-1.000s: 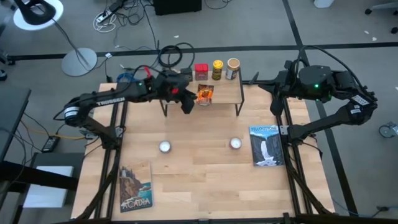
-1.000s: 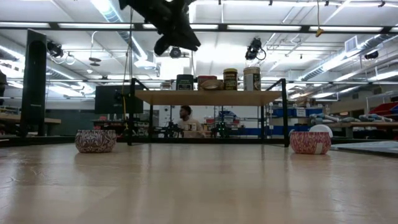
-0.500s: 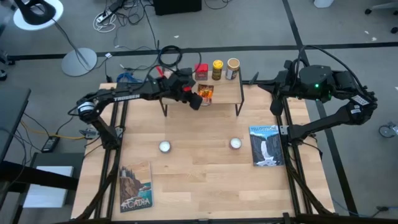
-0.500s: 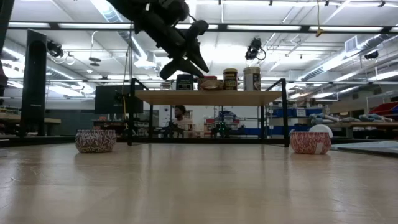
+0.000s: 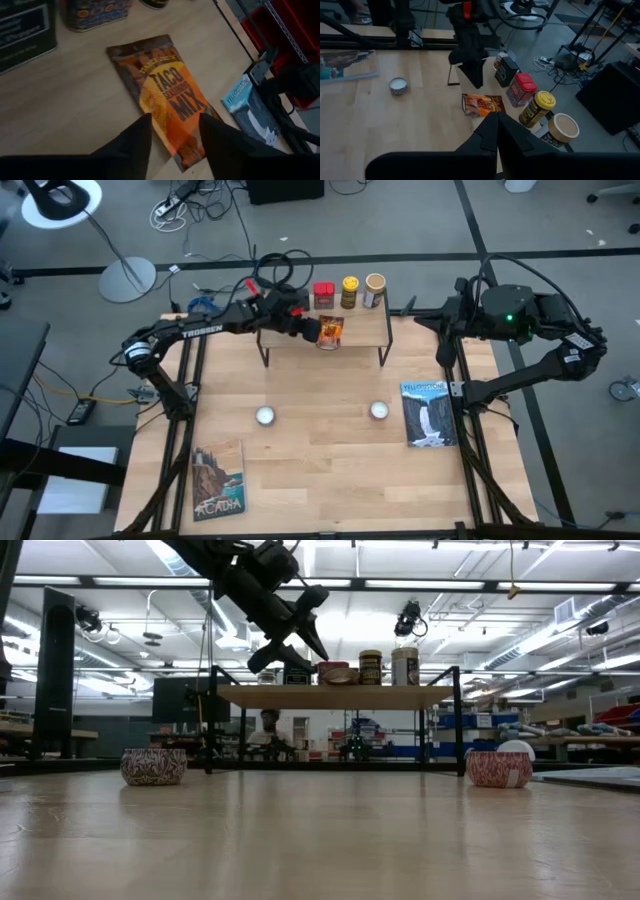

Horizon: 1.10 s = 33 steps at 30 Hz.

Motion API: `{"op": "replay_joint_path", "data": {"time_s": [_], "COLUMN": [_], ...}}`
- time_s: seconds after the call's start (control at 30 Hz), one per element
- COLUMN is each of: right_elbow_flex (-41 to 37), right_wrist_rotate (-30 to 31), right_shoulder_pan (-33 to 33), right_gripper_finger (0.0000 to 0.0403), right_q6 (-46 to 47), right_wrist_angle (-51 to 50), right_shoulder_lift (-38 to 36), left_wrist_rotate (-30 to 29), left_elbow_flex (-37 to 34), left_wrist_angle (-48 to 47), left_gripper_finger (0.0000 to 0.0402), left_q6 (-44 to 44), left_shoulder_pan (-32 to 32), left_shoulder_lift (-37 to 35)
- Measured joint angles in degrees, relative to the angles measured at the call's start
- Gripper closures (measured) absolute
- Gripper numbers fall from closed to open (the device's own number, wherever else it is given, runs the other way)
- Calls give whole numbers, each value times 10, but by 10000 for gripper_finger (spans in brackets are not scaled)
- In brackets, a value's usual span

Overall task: Shelf spices
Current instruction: Put the orange seasoning pack on the shelf

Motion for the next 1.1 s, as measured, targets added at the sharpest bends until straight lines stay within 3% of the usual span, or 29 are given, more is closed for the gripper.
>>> {"op": "replay_joint_path", "data": {"time_s": [0.3,0.57,0.73,1.1], "right_elbow_flex": [0,0,0,0], "right_wrist_rotate": [-6,-6,-14,-20], "right_shoulder_pan": [0,0,0,0], "right_gripper_finger": [399,396,399,398], "right_q6": [-11,-12,-12,-6], "right_wrist_angle": [0,1,3,3], "right_shoulder_lift": [0,0,0,0], "left_wrist_rotate": [-21,-23,26,30], "left_elbow_flex": [0,0,0,0], "left_wrist_angle": [-3,0,9,24], "left_gripper_finger": [163,158,158,162], "left_q6": [-19,-34,-55,-60], "left_shoulder_pan": [2,2,5,5], "left_shoulder_lift": [1,5,24,38]}}
